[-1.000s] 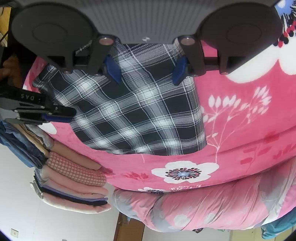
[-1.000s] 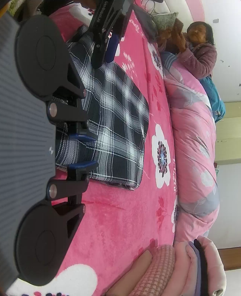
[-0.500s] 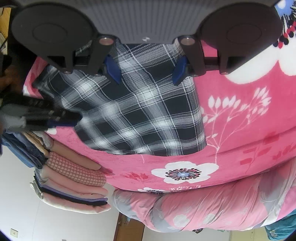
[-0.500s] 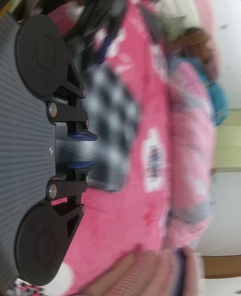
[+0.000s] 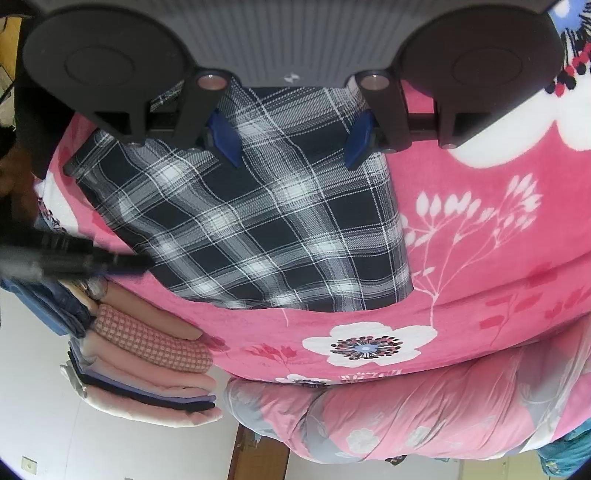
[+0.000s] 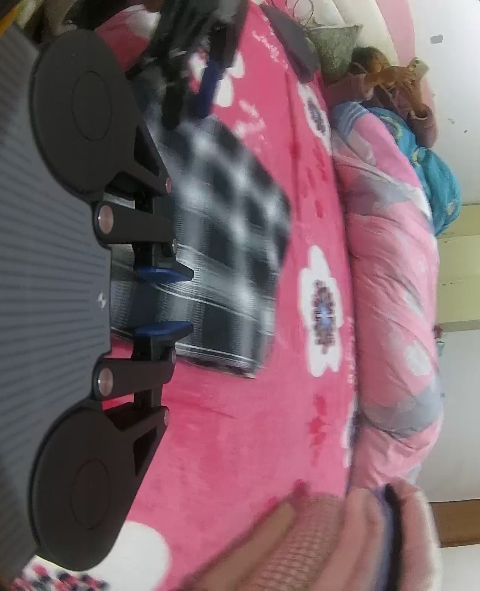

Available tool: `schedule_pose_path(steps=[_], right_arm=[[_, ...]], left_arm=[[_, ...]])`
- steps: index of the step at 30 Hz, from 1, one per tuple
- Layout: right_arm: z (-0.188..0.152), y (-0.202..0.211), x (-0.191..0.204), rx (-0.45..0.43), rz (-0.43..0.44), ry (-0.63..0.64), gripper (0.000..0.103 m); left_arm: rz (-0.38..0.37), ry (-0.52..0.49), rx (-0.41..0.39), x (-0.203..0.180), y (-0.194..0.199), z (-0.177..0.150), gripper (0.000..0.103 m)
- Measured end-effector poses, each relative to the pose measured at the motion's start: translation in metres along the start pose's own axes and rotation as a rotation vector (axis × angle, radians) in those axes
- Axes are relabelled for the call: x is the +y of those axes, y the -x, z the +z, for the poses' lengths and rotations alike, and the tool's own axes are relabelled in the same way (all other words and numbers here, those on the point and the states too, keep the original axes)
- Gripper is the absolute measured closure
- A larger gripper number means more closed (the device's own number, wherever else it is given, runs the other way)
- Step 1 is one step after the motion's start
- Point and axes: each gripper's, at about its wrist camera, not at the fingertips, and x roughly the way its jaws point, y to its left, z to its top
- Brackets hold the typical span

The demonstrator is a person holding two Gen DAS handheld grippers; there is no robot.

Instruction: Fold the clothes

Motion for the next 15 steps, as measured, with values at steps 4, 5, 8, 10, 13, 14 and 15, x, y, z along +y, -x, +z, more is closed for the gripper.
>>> schedule_pose_path(steps=[4,5,8,10,13,14,15], right_arm=[[0.021,-0.004,0.0,-0.045,-0.007,0.028,0.081],[0.022,-0.008,0.0,-0.041,-0.007,0.03,0.081],[0.016,-0.028,-0.004,0.01,0.0,0.029,0.081],[0.005,-0.044,-0.006,0.073,-0.02,0.04,0.082],[-0.001,-0.046,-0.009,0.064,-0.013,0.022,0.082],[-0.001,-0.046,-0.009,0.065,-0.012,0.015,0.082],[-0.001,-0.047,-0.009,0.066,-0.011,0.018,0.082]], left_arm=[[0.001,0.003,0.0,0.0,0.001,0.0,0.039],[0.001,0.004,0.0,0.0,0.001,0.0,0.039],[-0.001,0.002,0.0,0.0,0.001,0.0,0.039],[-0.003,0.001,0.0,0.001,0.0,0.0,0.039],[-0.004,-0.001,0.0,0.002,0.0,0.0,0.039],[-0.005,-0.001,0.001,0.002,0.0,0.0,0.039],[-0.005,-0.001,0.001,0.002,0.0,0.0,0.039]])
